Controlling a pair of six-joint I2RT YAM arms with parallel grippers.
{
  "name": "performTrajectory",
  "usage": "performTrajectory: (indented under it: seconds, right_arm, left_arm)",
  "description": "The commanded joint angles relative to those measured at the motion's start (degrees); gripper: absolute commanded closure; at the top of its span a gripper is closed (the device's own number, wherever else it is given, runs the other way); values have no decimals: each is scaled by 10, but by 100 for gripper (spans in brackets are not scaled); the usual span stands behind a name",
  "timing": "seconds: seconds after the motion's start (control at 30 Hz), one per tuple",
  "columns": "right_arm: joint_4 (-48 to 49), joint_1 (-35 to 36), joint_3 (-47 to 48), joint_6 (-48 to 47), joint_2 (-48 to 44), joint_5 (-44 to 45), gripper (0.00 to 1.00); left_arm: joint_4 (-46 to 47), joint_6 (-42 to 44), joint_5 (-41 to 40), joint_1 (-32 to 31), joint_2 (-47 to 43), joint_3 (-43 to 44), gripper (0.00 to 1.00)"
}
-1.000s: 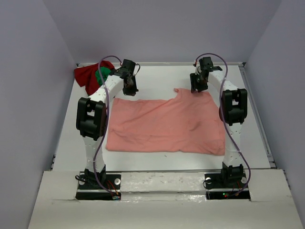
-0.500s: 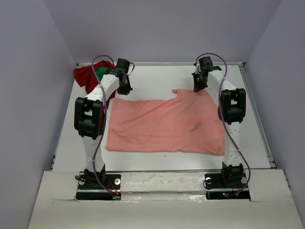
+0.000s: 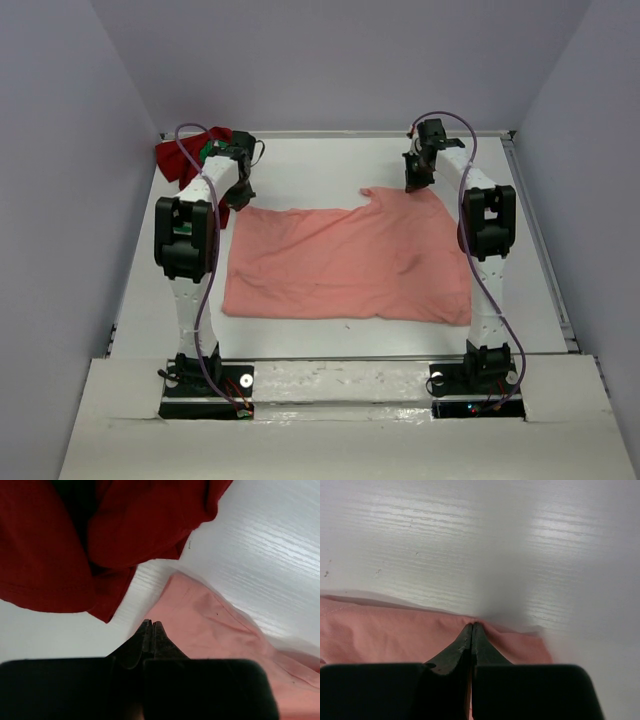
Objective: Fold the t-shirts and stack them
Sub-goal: Fold the tshirt
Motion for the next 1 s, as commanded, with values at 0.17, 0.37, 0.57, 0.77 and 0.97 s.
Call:
performTrajectory:
  seconds: [0.17, 0.37, 0.57, 0.77, 0.97]
  right_arm:
    - [-5, 9, 7, 4, -43, -18, 100]
    - [0, 9, -7, 0, -41, -25, 100]
    - [-1, 14, -1, -2, -33, -26, 100]
    - [-2, 14, 1, -4, -24, -25, 100]
    - [-5, 14, 5, -5, -22, -24, 100]
  left_arm:
    - [-17, 6, -14, 23, 22, 38, 99]
    - [3, 26, 55, 36, 36, 46, 87]
    - [26, 28, 85, 51, 17, 38, 67]
    - [49, 25, 117, 61, -8, 29, 64]
    - [52, 35, 143, 61, 2, 45, 61]
